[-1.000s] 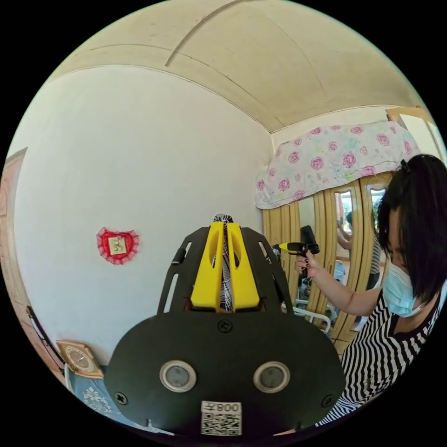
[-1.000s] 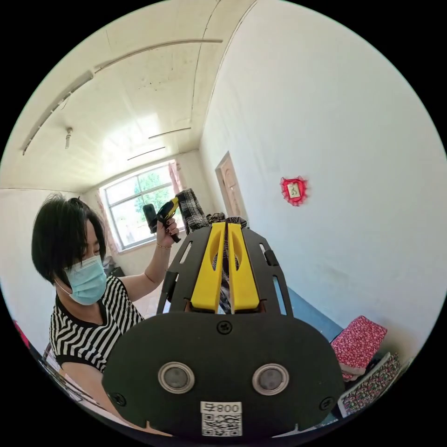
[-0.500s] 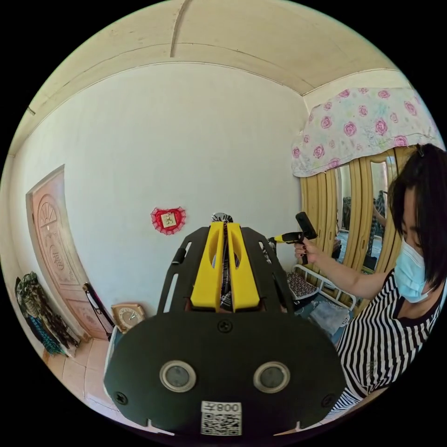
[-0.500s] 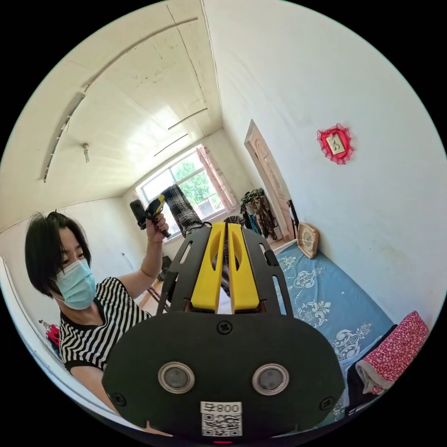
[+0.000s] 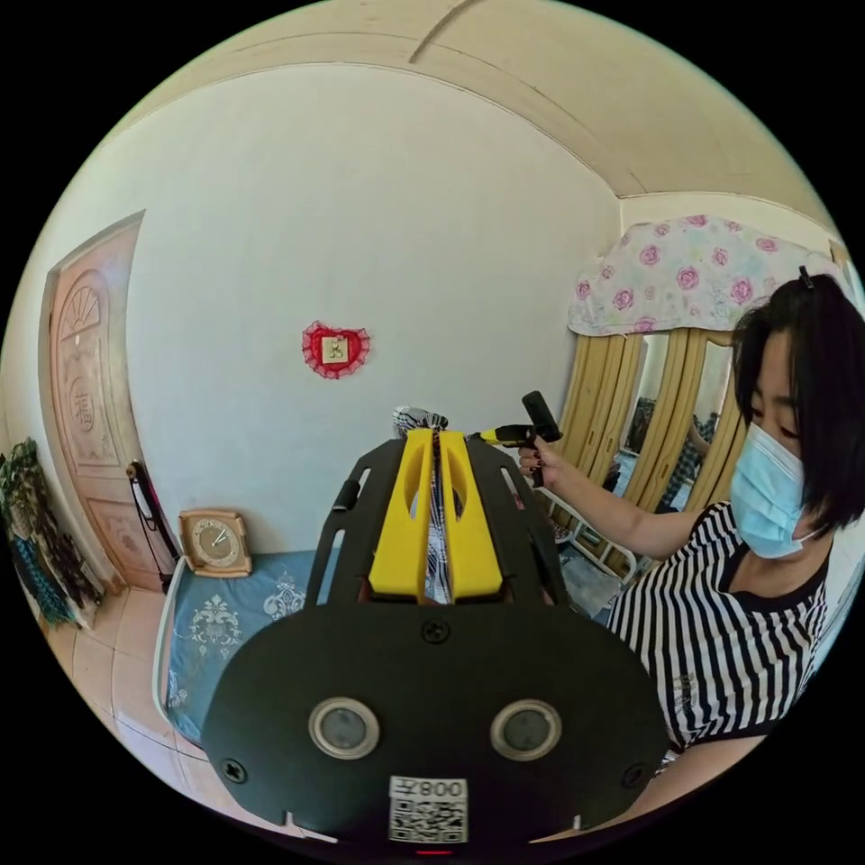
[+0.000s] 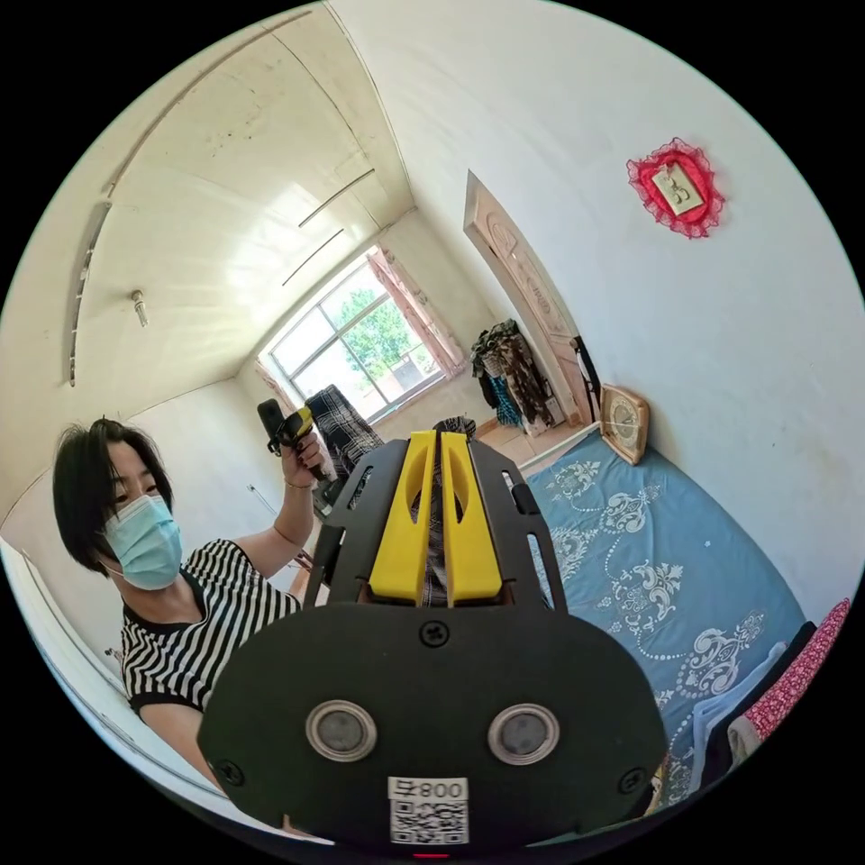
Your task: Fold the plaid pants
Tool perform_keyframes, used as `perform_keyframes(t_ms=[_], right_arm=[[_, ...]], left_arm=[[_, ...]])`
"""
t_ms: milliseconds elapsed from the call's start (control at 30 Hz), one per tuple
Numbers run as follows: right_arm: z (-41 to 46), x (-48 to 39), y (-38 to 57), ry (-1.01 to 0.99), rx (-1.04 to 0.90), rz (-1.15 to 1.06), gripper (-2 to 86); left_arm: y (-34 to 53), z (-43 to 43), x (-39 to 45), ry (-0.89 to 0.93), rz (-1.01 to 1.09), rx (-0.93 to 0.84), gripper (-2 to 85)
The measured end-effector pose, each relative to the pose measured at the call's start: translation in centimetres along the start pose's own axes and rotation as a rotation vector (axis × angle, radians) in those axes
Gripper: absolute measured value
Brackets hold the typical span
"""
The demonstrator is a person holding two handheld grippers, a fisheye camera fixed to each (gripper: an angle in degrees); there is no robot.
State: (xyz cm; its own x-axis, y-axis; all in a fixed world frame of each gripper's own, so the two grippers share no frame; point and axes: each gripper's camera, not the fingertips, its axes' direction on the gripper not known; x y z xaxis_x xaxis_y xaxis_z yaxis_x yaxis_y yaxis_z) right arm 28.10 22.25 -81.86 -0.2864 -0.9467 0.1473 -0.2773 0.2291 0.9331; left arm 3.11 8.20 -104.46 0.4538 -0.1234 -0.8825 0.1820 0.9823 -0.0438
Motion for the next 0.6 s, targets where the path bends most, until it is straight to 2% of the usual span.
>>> perform_keyframes(t_ms=[267,600], right_arm=[[2.7,5.7,5.1,0.066,-0.047,-0.016,0.5],[-5.1,11.6,13.6,0.124,0.052,-0.03,0.5]], left_arm=[[-0.1,-3.6,-1.8,0.189,-0.067,-0.004,1.0],[-4.6,-5.0,0.4,0.291,-0.046,-0.042,1.1]])
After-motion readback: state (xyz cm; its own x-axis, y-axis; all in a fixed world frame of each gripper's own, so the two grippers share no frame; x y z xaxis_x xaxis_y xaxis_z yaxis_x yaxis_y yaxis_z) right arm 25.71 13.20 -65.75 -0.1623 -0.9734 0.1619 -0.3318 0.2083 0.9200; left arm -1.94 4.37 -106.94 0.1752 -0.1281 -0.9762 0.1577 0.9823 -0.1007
